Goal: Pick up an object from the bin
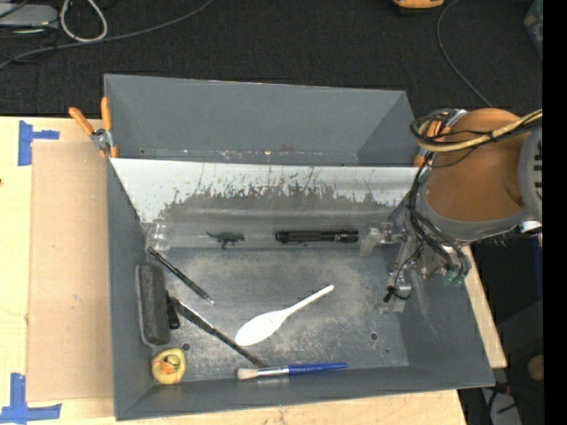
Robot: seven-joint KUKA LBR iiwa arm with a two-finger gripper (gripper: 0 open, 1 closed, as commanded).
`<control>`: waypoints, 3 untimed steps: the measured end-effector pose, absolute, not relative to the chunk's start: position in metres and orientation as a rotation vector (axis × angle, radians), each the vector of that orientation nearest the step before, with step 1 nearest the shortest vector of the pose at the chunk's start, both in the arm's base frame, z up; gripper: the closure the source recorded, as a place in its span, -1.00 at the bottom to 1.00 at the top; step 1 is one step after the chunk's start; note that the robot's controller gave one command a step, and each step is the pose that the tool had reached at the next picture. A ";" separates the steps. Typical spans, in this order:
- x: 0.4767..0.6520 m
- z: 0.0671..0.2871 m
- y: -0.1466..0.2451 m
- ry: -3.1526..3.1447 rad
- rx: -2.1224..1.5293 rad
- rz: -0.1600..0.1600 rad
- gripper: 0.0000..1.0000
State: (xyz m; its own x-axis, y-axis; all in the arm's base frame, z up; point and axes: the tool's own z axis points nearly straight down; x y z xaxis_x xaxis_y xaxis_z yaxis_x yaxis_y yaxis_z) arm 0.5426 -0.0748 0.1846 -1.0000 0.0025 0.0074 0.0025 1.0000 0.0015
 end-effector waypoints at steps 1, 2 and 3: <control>0.544 0.187 -0.075 -3.141 0.000 -0.001 -1.00; 0.558 0.142 -0.046 -3.128 0.347 0.003 -1.00; 0.595 0.113 0.000 -3.086 0.601 -0.006 -1.00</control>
Offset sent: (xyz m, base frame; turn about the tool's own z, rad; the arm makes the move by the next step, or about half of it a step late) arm 0.0291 0.0750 -0.1146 -0.5346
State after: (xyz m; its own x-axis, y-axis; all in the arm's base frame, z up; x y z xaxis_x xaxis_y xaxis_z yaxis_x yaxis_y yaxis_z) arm 0.5945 -0.0002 0.1129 -0.9269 -0.3753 -0.0028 -0.3753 0.9269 0.0031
